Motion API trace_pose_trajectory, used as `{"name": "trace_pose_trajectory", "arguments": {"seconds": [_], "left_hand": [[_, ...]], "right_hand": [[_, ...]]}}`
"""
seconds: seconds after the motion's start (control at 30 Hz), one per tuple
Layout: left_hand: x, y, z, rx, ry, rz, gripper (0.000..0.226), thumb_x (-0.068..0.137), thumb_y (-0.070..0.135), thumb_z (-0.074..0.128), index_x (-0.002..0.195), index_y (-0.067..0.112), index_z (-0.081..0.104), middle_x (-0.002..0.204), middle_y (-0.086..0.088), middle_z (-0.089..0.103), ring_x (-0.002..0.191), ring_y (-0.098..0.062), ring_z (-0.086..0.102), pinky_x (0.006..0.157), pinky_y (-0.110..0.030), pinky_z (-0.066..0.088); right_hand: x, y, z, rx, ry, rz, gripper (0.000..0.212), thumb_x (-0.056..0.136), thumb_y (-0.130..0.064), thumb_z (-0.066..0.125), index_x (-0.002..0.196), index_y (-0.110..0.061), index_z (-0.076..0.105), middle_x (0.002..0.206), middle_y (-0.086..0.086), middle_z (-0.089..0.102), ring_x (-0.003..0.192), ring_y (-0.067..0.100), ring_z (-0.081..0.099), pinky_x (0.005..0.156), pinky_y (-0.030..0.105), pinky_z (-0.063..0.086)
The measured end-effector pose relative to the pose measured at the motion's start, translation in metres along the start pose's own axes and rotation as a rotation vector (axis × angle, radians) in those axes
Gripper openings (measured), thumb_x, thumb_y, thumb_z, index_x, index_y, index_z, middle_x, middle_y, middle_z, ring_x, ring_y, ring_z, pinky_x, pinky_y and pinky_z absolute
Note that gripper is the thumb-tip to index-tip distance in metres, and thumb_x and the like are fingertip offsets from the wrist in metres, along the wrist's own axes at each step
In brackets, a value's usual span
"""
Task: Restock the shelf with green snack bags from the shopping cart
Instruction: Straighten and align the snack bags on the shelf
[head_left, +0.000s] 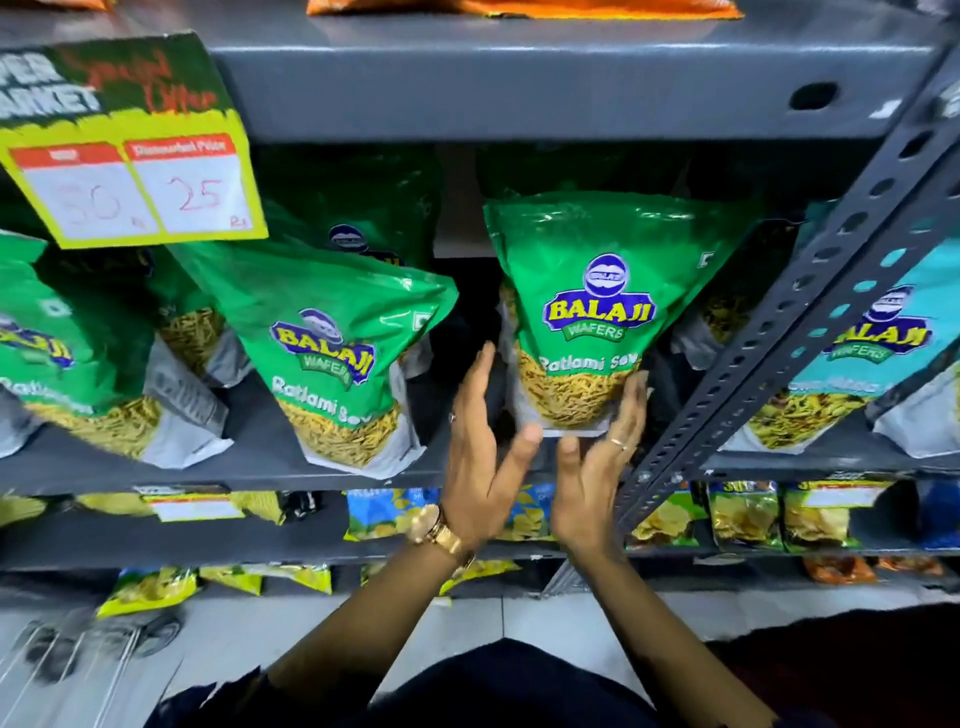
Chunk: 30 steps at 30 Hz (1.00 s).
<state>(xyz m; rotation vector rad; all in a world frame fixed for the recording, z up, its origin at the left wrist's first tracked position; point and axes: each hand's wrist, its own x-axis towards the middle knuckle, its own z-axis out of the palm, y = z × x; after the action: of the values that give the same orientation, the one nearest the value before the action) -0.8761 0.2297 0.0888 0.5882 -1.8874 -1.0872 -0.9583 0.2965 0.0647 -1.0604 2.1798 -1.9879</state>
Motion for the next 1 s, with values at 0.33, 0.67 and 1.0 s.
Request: {"name": "trace_pose_trajectory", "arguments": {"seconds": [0.33,0.67,1.0], "left_hand": [[-0.025,-0.019,-0.112,0.15,0.473,0.112,0.081,0.093,0.061,0.037,0.149,0.013,0.005,0.157,-0.012,0.008,0.151,-0.02,0.008,0.123,-0.03,0.011],[0.028,-0.073,-0.139,-0.28,0.626,-0.399,0.089,0.08,0.073,0.039,0.151,0.023,0.018,0.162,-0.003,0.018,0.149,-0.015,0.022,0.123,-0.048,0.023],[0.026,-0.07,-0.138,-0.33,0.398,-0.381,0.078,0.07,0.084,0.047,0.124,0.028,0.05,0.105,0.028,0.069,0.101,0.005,0.064,0.086,-0.019,0.051]], "right_hand": [[-0.064,-0.049,0.091,0.207,-0.304,0.07,0.085,0.089,-0.077,0.027,0.152,-0.021,0.012,0.164,-0.001,0.01,0.153,0.004,0.009,0.121,0.014,0.01],[-0.032,-0.047,0.154,0.274,-0.306,0.203,0.109,0.077,-0.088,0.035,0.153,-0.011,0.022,0.156,0.002,0.038,0.145,0.021,0.036,0.121,0.052,0.025],[-0.007,-0.031,0.15,0.306,-0.312,0.286,0.123,0.063,-0.094,0.044,0.147,-0.006,0.035,0.133,0.002,0.057,0.106,-0.021,0.055,0.087,0.001,0.042]]}}
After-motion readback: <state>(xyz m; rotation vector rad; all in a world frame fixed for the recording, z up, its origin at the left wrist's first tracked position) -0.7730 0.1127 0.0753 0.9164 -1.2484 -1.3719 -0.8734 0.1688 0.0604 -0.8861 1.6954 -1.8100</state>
